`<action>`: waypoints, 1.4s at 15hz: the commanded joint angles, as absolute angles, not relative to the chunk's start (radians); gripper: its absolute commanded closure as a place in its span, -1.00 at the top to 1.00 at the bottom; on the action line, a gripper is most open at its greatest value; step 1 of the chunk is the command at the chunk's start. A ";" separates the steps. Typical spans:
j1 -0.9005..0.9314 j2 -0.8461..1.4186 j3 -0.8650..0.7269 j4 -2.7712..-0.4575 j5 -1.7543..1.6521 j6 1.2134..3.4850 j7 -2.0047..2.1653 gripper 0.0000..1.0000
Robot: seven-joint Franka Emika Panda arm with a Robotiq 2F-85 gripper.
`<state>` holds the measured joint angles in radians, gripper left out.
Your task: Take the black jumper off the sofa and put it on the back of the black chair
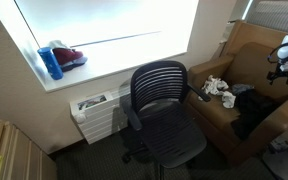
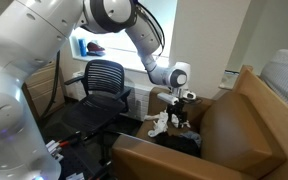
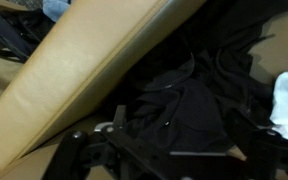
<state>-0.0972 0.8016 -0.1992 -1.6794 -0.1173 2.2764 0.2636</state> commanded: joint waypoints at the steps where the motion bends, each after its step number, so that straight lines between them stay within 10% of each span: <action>1: -0.069 1.007 -0.233 -1.519 -0.108 2.369 0.399 1.00; 7: -0.024 1.178 -0.203 -1.320 -0.146 2.097 0.283 1.00; 21: -0.039 1.335 -0.200 -1.191 0.073 2.402 0.539 1.00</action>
<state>-0.0431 1.2515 -0.1942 -1.2922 0.0382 2.3578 0.4715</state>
